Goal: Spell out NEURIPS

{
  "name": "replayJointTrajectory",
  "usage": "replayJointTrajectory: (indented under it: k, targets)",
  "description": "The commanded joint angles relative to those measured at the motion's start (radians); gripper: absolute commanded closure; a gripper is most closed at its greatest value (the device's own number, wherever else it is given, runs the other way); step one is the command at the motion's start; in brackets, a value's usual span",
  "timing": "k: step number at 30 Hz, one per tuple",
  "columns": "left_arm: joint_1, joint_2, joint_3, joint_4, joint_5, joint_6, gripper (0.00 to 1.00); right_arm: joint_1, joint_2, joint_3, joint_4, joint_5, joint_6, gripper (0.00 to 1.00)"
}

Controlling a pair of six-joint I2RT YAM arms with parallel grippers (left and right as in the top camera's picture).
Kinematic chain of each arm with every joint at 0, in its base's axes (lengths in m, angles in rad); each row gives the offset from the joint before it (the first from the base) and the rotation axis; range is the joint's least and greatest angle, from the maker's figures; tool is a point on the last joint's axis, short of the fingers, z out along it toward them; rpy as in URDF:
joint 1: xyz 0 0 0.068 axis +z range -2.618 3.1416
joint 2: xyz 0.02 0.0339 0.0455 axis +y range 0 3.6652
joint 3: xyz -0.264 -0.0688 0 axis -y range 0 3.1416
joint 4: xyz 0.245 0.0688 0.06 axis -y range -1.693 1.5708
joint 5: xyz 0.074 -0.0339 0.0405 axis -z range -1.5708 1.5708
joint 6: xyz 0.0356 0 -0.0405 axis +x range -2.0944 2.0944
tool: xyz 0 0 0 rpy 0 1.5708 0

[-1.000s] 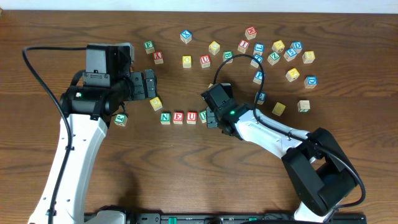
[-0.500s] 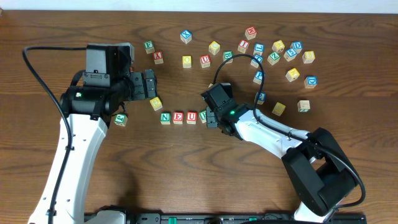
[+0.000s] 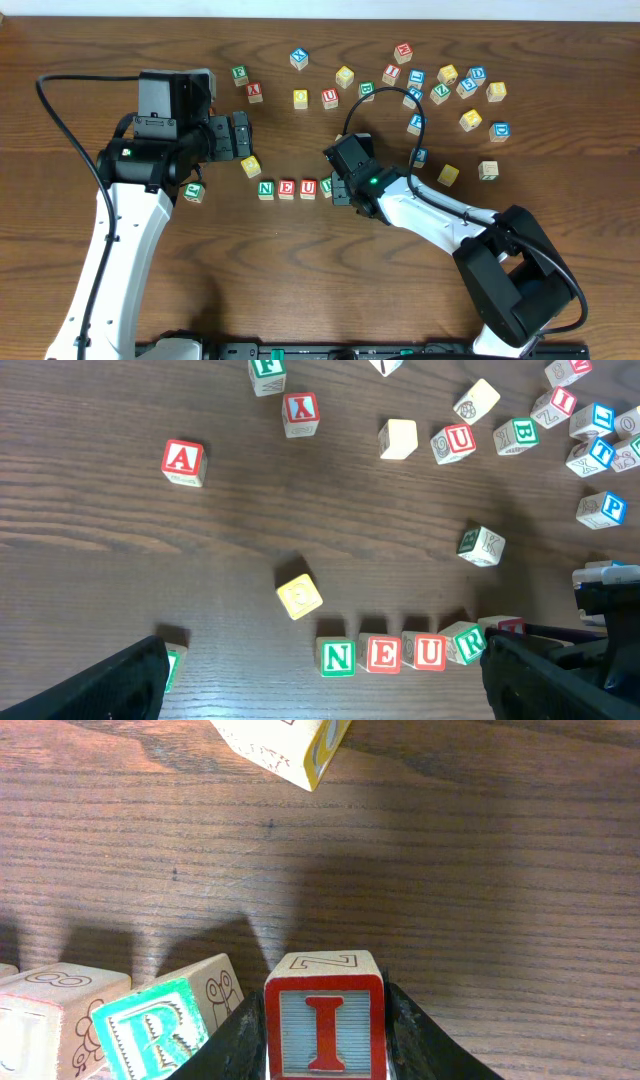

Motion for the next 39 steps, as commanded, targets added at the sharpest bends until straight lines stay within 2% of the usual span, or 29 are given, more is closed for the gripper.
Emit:
replayJointTrajectory:
  k: [1,9,21,39]
  targets:
    - [0.002,-0.009,0.023,0.0,0.006,0.006,0.02,0.008,0.014,0.016,0.001,0.011,-0.019,0.68]
    - [0.002,-0.009,0.023,0.0,0.006,0.006,0.02,0.008,0.014,0.032,-0.016,0.012,-0.022,0.69]
    - [0.002,-0.009,0.023,0.0,0.006,0.006,0.02,0.008,0.014,0.037,-0.019,0.011,-0.032,0.63]
    - [0.002,-0.009,0.023,0.0,0.006,0.006,0.02,0.008,0.014,0.114,-0.07,0.031,-0.047,0.65]
